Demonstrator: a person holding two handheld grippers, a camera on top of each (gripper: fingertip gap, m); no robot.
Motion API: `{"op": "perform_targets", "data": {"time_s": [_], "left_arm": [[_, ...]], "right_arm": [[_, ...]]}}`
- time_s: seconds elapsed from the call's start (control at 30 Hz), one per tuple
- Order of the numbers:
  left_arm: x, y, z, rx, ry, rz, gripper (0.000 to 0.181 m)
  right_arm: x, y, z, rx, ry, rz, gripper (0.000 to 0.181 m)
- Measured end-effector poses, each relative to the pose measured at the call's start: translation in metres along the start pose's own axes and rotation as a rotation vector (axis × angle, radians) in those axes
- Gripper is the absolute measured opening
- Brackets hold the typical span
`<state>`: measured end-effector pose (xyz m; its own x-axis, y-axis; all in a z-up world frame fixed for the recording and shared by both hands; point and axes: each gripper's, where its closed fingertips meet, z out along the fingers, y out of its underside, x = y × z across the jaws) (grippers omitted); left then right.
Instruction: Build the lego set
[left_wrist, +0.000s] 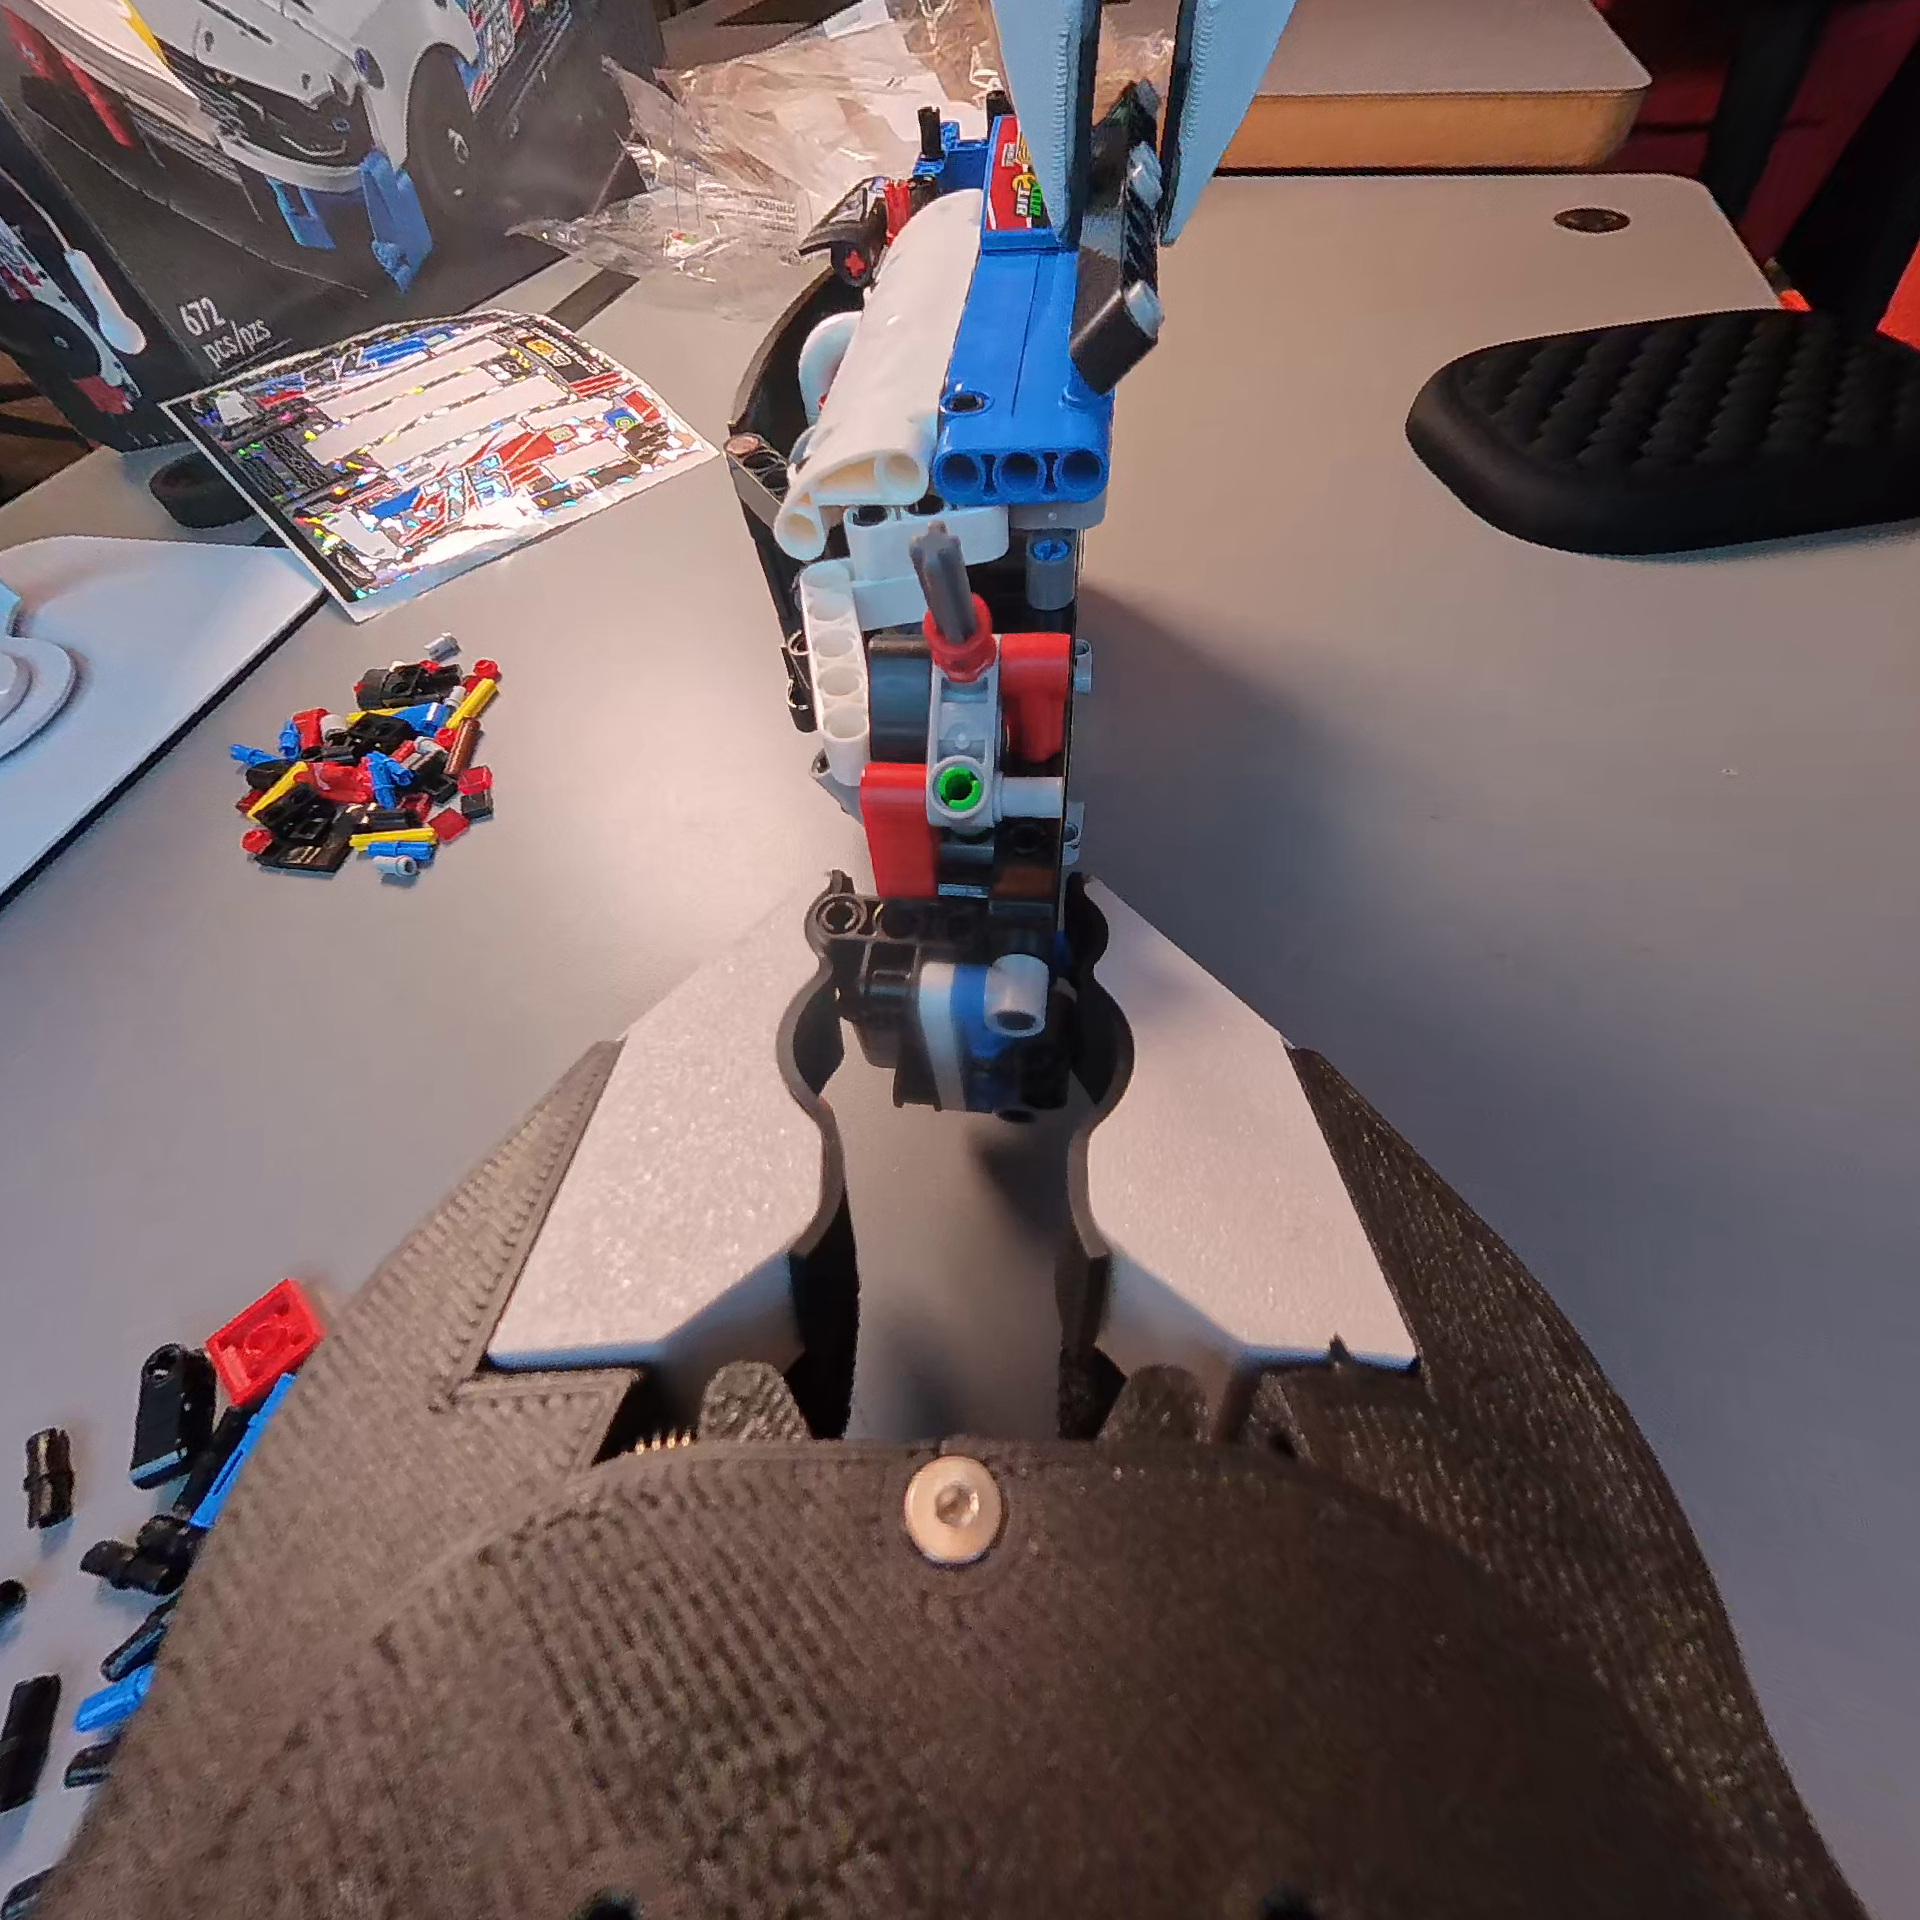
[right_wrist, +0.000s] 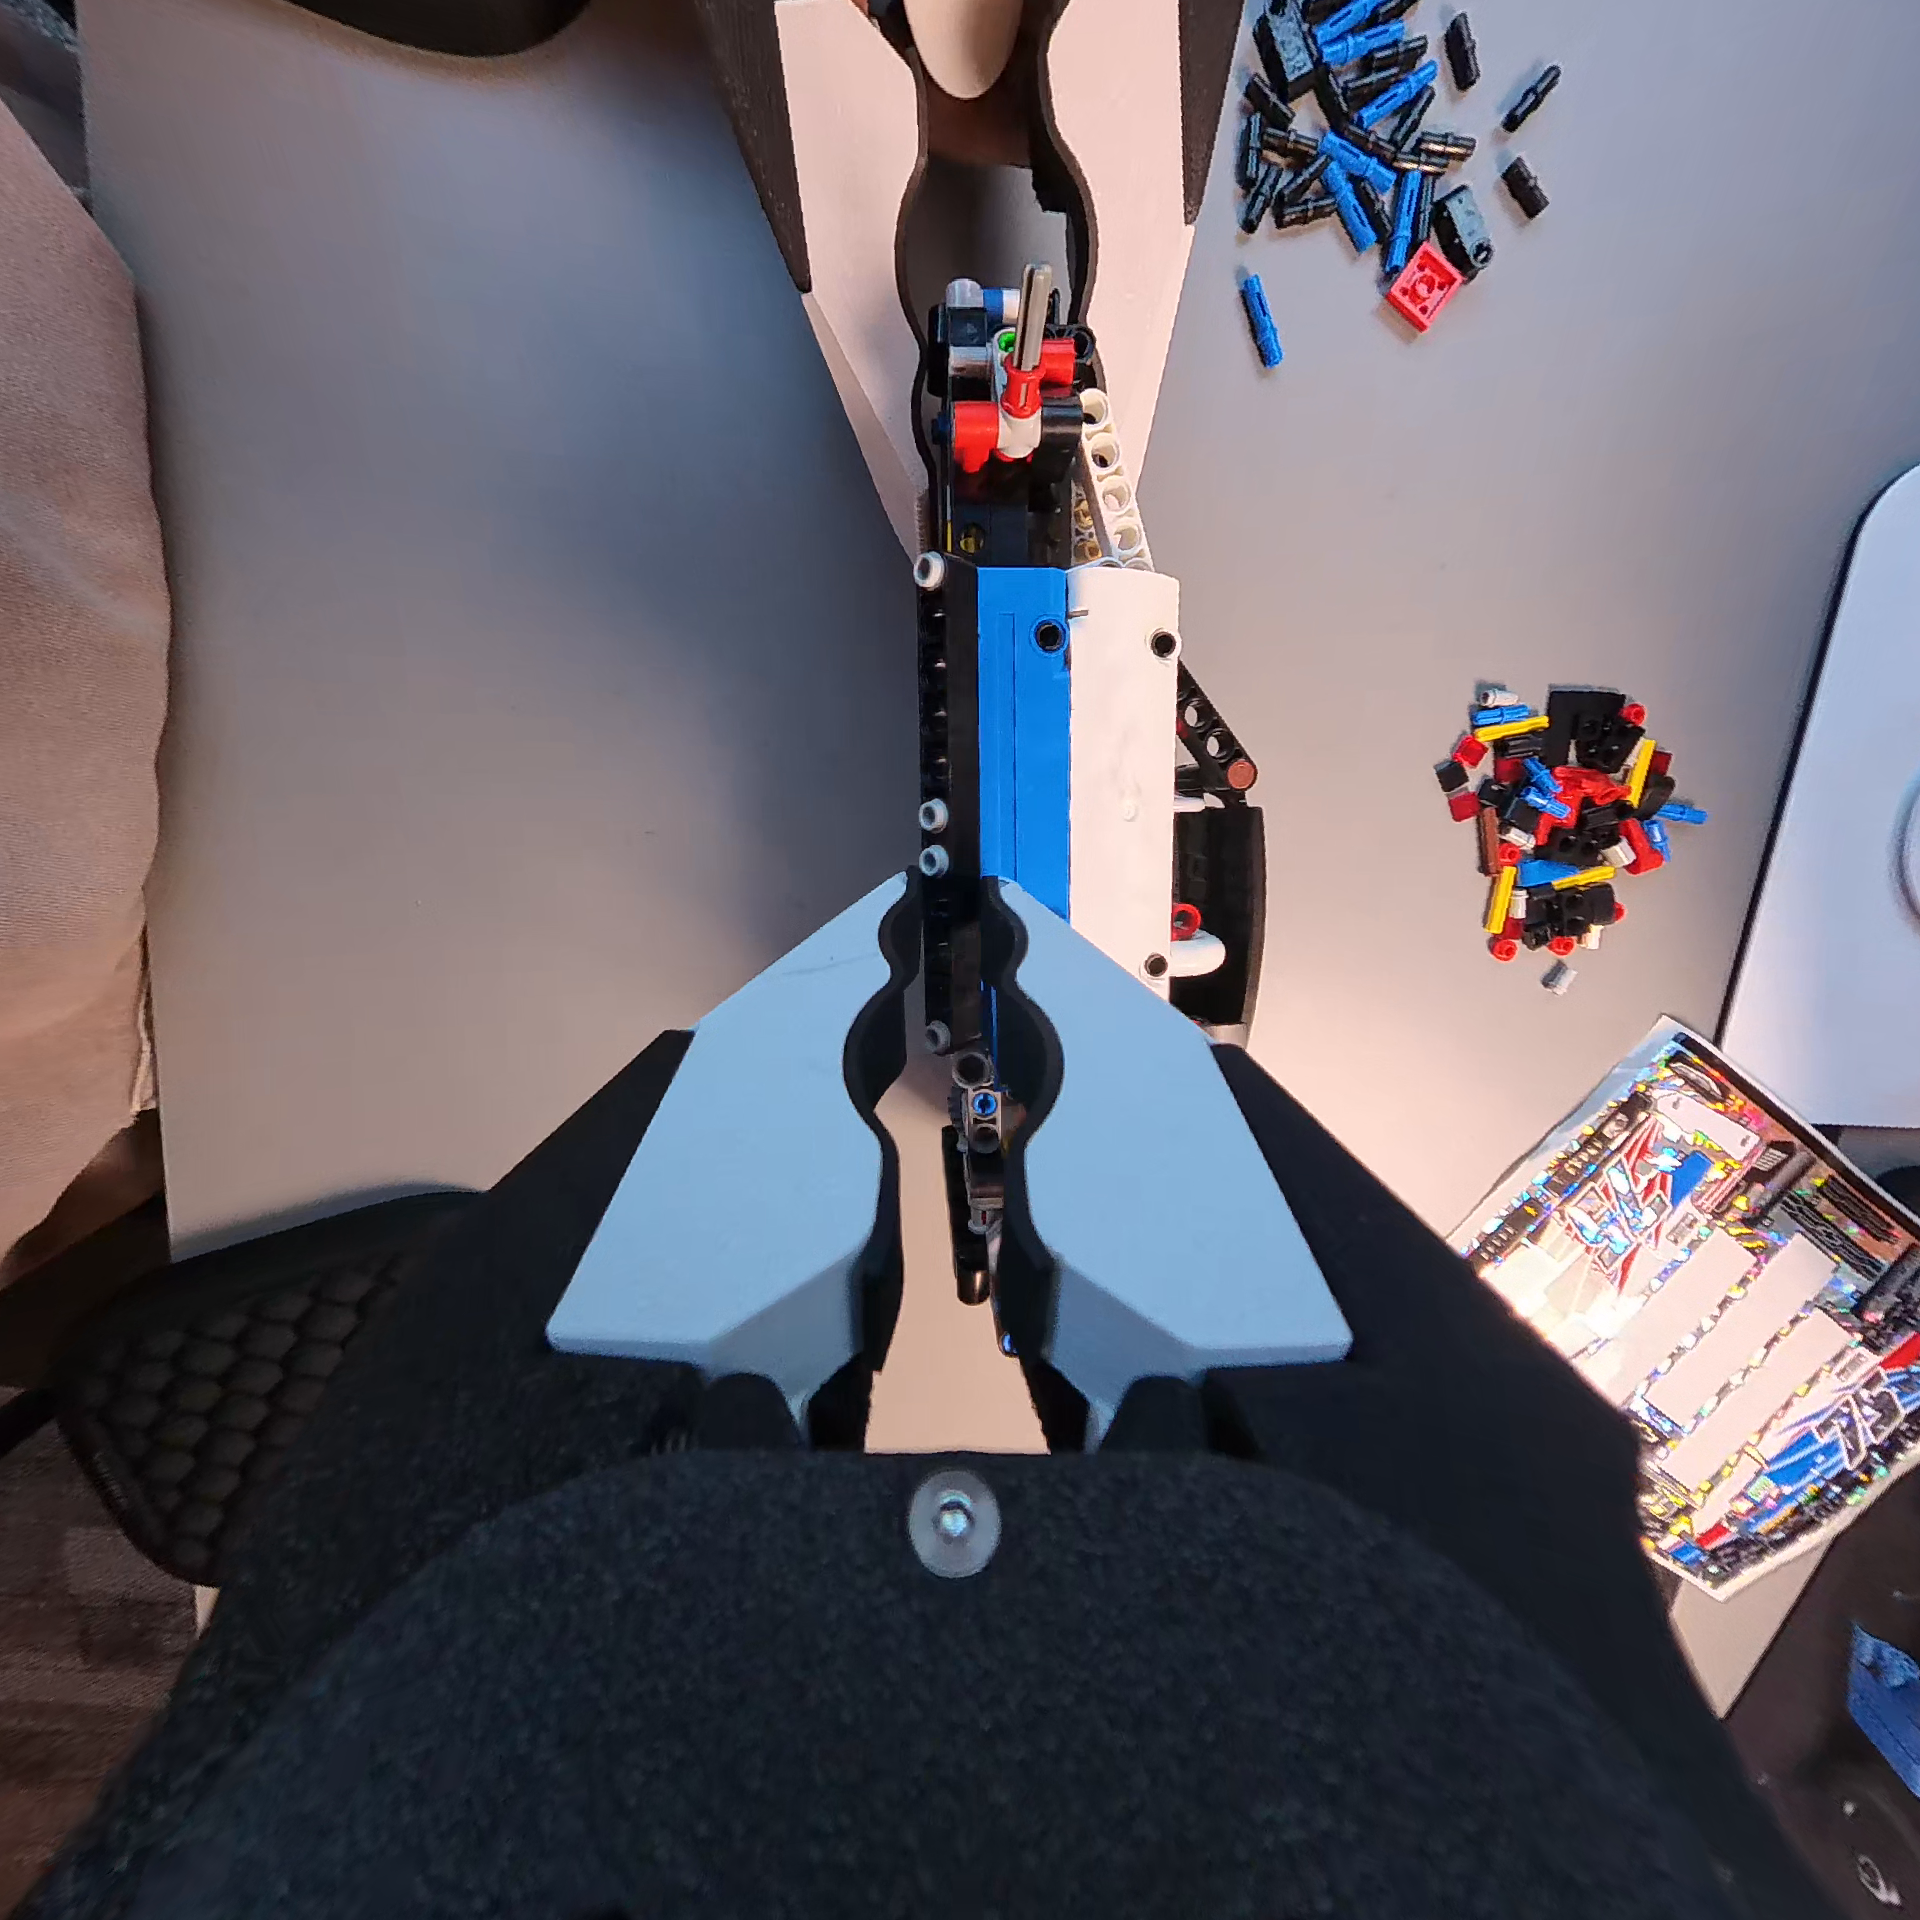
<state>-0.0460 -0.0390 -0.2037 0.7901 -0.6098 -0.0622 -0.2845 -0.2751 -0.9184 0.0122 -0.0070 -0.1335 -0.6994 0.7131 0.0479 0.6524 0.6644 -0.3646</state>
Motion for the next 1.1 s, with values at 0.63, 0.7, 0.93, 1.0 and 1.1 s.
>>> {"op": "perform_targets", "data": {"time_s": [0.63,0.7,0.93,1.0,1.1], "left_arm": [[0.0,0.0,-0.001,0.002,-0.005,0.003,0.04],[0.0,-0.001,-0.001,0.003,-0.011,-0.001,0.04],[0.0,-0.018,0.002,0.07,-0.028,-0.023,0.048],[0.0,-0.019,0.003,0.065,-0.036,-0.005,0.042],[0.002,-0.019,0.003,0.069,-0.006,-0.028,0.039]], "right_arm": [[0.003,-0.005,-0.005,-0.015,-0.014,-0.018,0.004],[0.004,-0.004,-0.005,-0.018,-0.021,-0.01,0.004],[0.002,-0.005,-0.004,0.004,-0.022,-0.022,0.004],[0.001,-0.004,-0.005,0.005,-0.025,-0.028,0.004],[0.002,-0.002,-0.005,0.004,-0.015,-0.034,0.004]]}}
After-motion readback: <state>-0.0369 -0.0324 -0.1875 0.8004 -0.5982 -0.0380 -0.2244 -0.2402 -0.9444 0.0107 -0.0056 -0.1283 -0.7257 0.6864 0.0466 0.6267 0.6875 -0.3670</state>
